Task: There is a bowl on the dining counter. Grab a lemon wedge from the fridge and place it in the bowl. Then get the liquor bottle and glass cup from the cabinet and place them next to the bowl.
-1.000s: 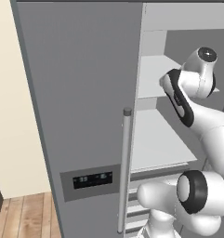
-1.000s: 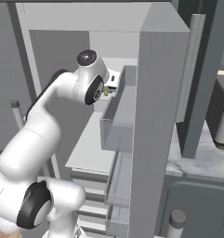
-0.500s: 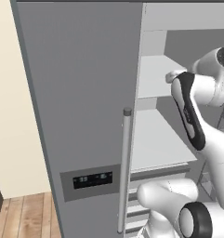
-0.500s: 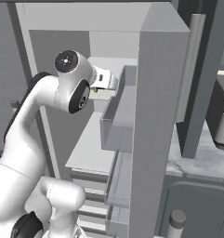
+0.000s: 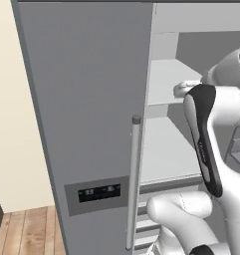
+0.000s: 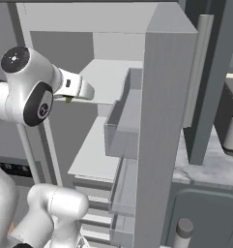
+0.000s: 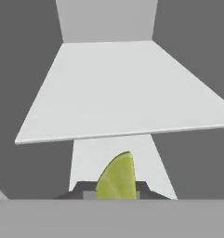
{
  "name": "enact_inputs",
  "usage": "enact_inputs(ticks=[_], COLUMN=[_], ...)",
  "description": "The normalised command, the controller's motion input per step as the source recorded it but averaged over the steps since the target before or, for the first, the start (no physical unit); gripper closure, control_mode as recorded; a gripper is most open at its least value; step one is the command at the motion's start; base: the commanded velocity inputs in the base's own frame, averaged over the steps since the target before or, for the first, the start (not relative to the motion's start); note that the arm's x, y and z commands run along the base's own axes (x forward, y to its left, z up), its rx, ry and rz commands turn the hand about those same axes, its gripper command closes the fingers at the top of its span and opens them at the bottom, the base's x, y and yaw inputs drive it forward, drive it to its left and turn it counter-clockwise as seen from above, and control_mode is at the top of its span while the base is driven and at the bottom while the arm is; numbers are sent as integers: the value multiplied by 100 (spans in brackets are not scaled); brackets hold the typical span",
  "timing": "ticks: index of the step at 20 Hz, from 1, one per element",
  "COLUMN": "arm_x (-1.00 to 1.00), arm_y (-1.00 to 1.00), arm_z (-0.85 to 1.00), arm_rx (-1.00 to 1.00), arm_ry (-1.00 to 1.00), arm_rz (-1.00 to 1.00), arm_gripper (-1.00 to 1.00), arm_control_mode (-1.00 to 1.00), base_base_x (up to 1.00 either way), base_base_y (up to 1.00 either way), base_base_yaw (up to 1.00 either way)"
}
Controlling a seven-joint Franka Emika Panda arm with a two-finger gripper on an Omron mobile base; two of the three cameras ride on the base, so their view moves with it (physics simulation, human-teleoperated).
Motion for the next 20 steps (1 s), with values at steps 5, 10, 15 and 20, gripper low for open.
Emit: enact_inputs(ticks=[5, 10, 15, 20], arm_x=[-73, -34, -21, 0], arm_y=[34, 3, 0, 0], arm_z=[-6, -23, -17, 0], arm_rx=[0, 0, 0, 0], arm_ry=[16, 8, 1, 0], arm_rz=[3, 1, 0, 0], arm_gripper=[100, 100, 100, 100], arm_control_mode=[-100, -100, 100, 100], base_base_x=[0, 0, -36, -100], base_base_y=[0, 0, 0, 2], base_base_yaw=[0, 0, 0, 0])
